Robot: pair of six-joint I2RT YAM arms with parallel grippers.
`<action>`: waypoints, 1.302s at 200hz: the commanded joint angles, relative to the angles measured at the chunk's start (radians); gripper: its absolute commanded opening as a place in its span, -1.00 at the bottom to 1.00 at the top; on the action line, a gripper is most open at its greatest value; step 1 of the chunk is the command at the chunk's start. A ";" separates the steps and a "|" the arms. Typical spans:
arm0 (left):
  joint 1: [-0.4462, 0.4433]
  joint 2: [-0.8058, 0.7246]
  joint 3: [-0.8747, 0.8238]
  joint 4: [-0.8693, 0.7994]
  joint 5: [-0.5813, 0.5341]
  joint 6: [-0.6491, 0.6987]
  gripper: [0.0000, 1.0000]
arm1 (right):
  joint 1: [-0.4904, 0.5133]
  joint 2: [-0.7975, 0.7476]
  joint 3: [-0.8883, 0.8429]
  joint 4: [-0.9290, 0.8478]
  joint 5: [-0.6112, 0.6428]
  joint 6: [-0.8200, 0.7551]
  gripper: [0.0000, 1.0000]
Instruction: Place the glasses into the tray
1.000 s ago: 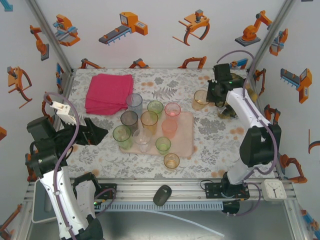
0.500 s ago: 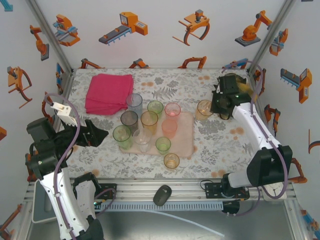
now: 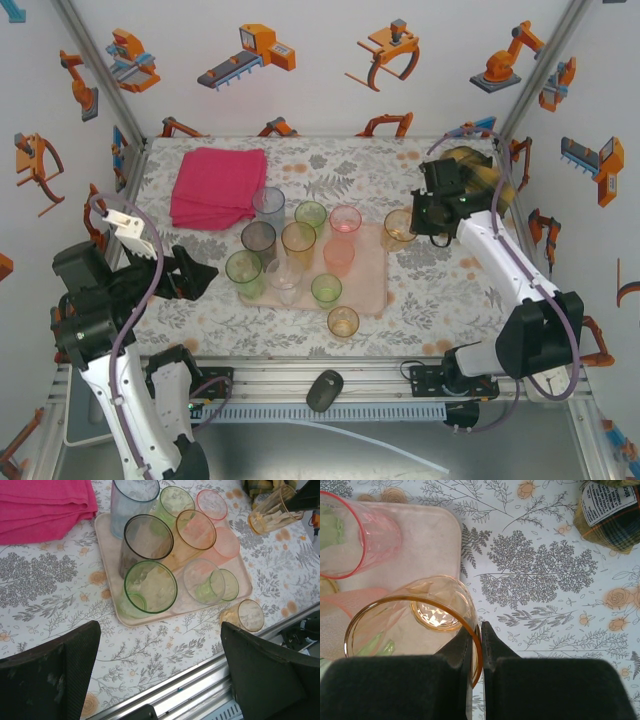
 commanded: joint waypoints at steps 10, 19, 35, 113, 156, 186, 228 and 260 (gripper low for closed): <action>-0.001 -0.020 0.020 -0.034 0.001 0.042 0.94 | 0.023 0.052 0.044 0.032 0.030 -0.009 -0.98; -0.002 -0.021 0.014 -0.035 0.002 0.047 0.94 | 0.025 0.065 0.044 0.043 0.032 -0.008 -0.98; -0.002 -0.020 0.012 -0.039 -0.004 0.053 0.94 | 0.034 0.089 0.048 0.054 0.042 -0.015 -0.98; -0.002 -0.048 0.013 -0.086 -0.024 0.103 0.94 | 0.060 0.189 0.090 0.101 0.097 -0.044 -0.98; -0.002 -0.045 0.013 -0.094 -0.028 0.113 0.94 | 0.068 0.236 0.122 0.113 0.097 -0.046 -0.97; -0.002 -0.048 0.002 -0.093 -0.029 0.116 0.94 | 0.077 0.260 0.138 0.121 0.100 -0.050 -0.97; -0.002 -0.052 -0.001 -0.101 -0.039 0.130 0.94 | 0.085 0.315 0.173 0.119 0.099 -0.058 -0.97; -0.002 -0.047 -0.002 -0.102 -0.042 0.138 0.94 | 0.095 0.350 0.205 0.111 0.102 -0.064 -0.97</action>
